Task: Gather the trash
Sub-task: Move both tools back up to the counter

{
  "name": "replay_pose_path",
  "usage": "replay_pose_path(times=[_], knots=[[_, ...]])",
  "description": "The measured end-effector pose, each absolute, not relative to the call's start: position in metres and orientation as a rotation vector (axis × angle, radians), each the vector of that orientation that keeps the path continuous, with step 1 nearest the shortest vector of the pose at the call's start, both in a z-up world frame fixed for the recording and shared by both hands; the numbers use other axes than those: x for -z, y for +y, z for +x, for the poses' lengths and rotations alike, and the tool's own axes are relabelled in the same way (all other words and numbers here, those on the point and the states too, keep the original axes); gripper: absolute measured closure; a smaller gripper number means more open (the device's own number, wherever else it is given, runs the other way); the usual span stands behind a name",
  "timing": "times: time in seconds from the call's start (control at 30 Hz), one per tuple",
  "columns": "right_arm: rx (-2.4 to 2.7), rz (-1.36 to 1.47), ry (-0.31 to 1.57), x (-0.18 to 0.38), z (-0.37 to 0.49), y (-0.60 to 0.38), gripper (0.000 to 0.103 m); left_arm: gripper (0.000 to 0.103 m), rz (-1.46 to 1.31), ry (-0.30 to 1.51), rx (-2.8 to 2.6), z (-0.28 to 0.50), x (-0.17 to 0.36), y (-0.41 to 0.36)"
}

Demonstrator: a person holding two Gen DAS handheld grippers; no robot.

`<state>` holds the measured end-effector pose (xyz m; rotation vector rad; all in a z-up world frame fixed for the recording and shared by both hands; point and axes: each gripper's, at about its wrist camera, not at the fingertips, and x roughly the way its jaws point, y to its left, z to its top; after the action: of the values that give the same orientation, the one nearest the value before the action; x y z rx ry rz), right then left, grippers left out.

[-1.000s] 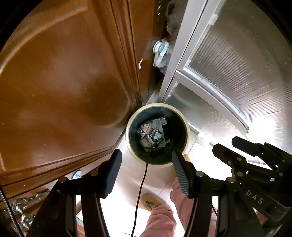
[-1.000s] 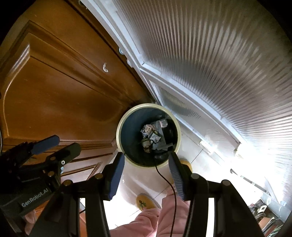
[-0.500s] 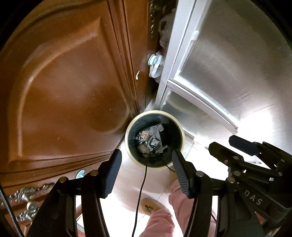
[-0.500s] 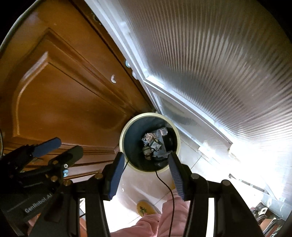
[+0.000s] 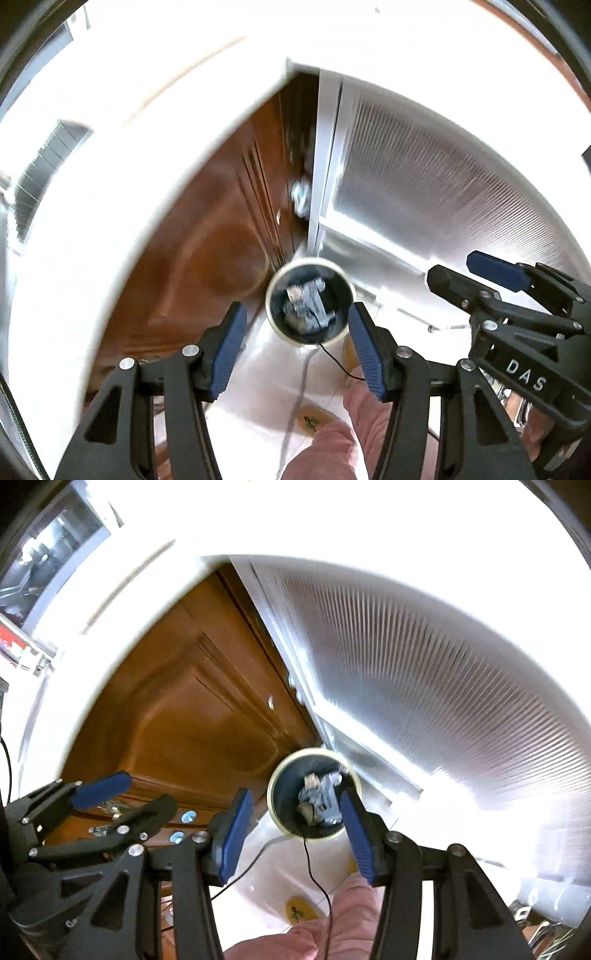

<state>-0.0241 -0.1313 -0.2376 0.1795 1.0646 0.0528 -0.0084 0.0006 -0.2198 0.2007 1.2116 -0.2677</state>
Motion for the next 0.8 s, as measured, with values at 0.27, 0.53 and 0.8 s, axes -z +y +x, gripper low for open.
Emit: replay_pose_path(times=[0.27, 0.53, 0.8], knots=[[-0.065, 0.159, 0.948, 0.137, -0.045, -0.138, 0.052, 0.045, 0.157, 1.044, 0.280, -0.016, 0.105, 0.016], [-0.068, 0.116, 0.818, 0.050, -0.057, -0.146, 0.052, 0.042, 0.154, 0.894, 0.309, -0.017, 0.014, 0.027], [-0.063, 0.057, 0.722, -0.029, -0.054, -0.144, 0.052, 0.040, 0.155, 0.827, 0.301, 0.001, -0.052, 0.043]])
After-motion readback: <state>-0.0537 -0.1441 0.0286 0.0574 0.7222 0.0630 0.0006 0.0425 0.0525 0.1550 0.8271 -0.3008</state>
